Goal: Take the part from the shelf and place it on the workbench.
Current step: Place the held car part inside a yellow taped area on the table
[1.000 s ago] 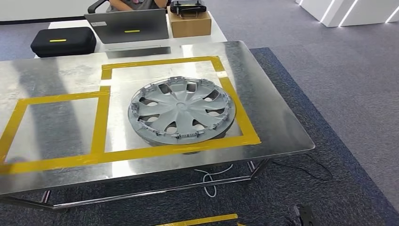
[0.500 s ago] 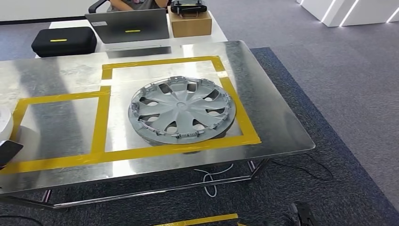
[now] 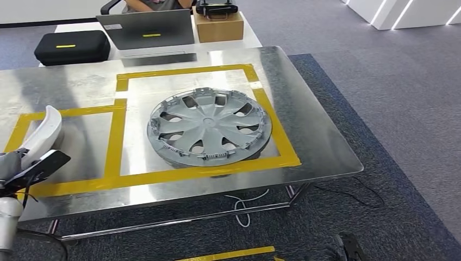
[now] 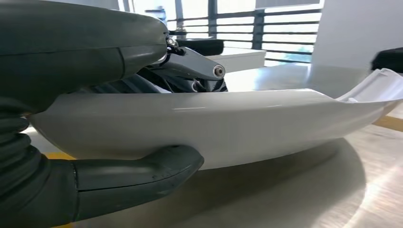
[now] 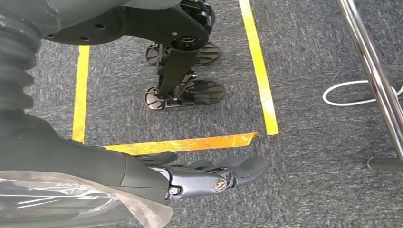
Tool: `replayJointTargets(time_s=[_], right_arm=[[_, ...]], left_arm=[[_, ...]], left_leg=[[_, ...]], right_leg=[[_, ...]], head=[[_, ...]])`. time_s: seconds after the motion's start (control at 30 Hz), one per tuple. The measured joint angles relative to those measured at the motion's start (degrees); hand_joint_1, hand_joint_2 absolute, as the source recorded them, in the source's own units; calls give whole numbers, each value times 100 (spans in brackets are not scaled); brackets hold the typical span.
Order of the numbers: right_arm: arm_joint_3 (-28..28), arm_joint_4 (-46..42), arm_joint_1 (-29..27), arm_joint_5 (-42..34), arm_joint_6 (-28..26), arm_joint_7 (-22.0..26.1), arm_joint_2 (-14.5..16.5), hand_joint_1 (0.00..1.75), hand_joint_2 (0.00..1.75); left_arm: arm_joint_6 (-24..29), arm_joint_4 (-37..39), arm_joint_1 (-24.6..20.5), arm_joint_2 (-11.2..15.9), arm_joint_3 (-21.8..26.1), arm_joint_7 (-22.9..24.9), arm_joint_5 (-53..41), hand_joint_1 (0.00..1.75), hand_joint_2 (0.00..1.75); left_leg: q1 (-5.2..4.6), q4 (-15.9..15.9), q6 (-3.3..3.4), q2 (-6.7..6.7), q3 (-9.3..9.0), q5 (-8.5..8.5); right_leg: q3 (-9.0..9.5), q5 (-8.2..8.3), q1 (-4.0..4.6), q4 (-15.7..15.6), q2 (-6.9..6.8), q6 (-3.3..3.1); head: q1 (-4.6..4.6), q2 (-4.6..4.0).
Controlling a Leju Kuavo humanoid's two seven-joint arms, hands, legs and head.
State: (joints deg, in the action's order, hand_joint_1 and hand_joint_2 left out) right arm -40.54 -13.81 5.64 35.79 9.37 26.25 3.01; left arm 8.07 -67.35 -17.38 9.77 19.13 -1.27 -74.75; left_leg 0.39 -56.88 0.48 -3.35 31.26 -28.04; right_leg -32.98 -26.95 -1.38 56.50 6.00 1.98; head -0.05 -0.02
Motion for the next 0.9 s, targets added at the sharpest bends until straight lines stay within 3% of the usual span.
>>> replayJointTargets(time_s=[0.1,0.23,0.37,0.73,0.9], right_arm=[[0,1,18,12,-22,-10,1,0,0],[0,2,70,10,-42,-13,3,0,0],[-1,2,92,10,-49,-11,3,0,0],[-25,2,88,5,-108,9,3,0,0],[-117,4,-18,-50,-180,54,5,0,0]], left_arm=[[101,1,-80,-88,-286,91,-220,0,175],[251,-3,-108,-184,-531,151,-339,0,175],[337,-79,-60,-253,-607,75,-246,0,0],[455,-735,353,-524,-599,-264,491,0,0],[554,-1885,1210,-805,-477,-1025,2029,0,0]], left_leg=[[0,-1,0,3,1,0],[0,-1,0,2,2,0],[0,-1,0,2,2,-1],[0,-1,0,3,5,-1],[0,-1,-3,4,7,-11]], right_leg=[[-1,1,-1,0,4,0],[-1,1,-1,0,3,0],[-3,0,-1,1,3,-1],[-3,0,-1,2,3,-1],[-5,-9,-1,3,6,-5]], head=[[-1,0],[-1,0],[-2,0],[-1,0],[-1,0]])
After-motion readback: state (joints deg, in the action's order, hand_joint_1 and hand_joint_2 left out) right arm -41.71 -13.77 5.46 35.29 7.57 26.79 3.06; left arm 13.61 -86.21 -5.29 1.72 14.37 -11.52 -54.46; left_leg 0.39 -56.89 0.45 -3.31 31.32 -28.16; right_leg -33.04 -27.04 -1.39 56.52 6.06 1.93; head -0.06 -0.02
